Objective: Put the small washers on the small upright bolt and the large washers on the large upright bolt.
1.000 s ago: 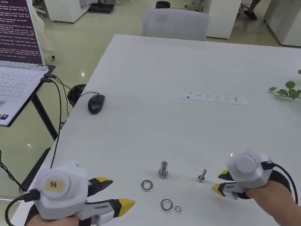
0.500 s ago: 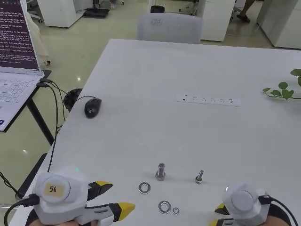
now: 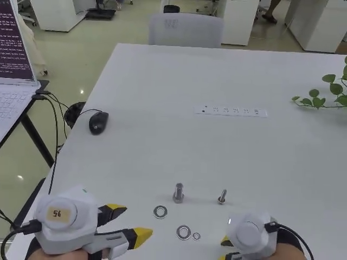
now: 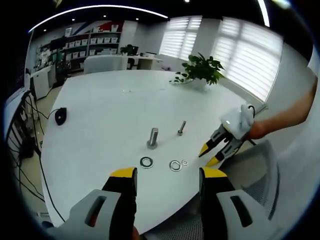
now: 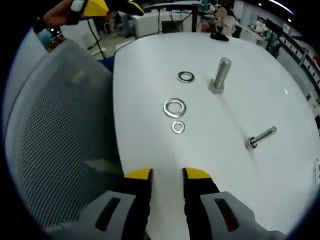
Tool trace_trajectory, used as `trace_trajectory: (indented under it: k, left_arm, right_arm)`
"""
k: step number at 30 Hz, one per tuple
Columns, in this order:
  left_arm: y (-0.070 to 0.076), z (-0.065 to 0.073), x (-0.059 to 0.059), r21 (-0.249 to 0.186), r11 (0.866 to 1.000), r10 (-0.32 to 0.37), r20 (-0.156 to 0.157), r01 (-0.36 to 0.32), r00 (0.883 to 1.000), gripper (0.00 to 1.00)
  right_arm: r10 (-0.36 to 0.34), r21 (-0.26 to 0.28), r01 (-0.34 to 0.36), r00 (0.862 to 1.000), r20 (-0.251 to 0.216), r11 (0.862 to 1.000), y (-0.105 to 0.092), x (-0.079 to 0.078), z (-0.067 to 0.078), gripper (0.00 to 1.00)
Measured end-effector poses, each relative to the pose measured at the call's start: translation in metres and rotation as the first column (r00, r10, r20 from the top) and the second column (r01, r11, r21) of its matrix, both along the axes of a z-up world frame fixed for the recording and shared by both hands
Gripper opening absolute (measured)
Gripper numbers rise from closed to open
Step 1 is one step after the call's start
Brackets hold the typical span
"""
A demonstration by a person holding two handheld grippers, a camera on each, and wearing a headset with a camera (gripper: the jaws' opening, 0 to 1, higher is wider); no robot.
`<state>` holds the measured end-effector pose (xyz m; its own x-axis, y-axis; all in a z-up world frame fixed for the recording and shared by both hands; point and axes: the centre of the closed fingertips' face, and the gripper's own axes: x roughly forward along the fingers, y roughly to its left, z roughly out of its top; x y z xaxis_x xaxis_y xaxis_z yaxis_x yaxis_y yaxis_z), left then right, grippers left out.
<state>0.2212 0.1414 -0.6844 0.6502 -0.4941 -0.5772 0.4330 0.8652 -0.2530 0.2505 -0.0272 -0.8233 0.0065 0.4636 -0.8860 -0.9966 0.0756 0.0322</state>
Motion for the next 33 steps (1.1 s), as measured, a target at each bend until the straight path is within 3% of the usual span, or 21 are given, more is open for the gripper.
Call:
trace_trajectory:
  k: [12, 16, 25, 29, 33]
  left_arm:
    - [-0.001, 0.002, -0.004, 0.0, 1.0, 0.005, 0.004, -0.005, 1.0, 0.49]
    - [0.003, 0.003, -0.004, -0.001, 1.0, 0.018, 0.007, -0.018, 1.0, 0.49]
    - [0.001, 0.001, -0.005, -0.002, 1.0, 0.019, 0.003, -0.019, 1.0, 0.49]
    - [0.0, 0.002, -0.005, -0.002, 1.0, 0.018, 0.004, -0.018, 1.0, 0.49]
    - [0.001, 0.003, -0.003, -0.003, 1.0, 0.021, 0.007, -0.021, 1.0, 0.49]
  right_arm:
    - [0.113, 0.015, -0.113, 0.993, 0.027, 0.993, 0.047, 0.017, -0.001, 0.23]
    - [0.199, -0.004, -0.199, 0.979, 0.038, 0.98, 0.051, 0.015, -0.001, 0.23]
    - [0.206, 0.019, -0.206, 0.978, 0.036, 0.978, 0.053, 0.02, -0.001, 0.18]
    - [0.245, 0.002, -0.245, 0.968, 0.052, 0.97, 0.053, 0.02, -0.001, 0.15]
    - [0.226, 0.007, -0.226, 0.973, 0.046, 0.974, 0.053, 0.021, -0.001, 0.15]
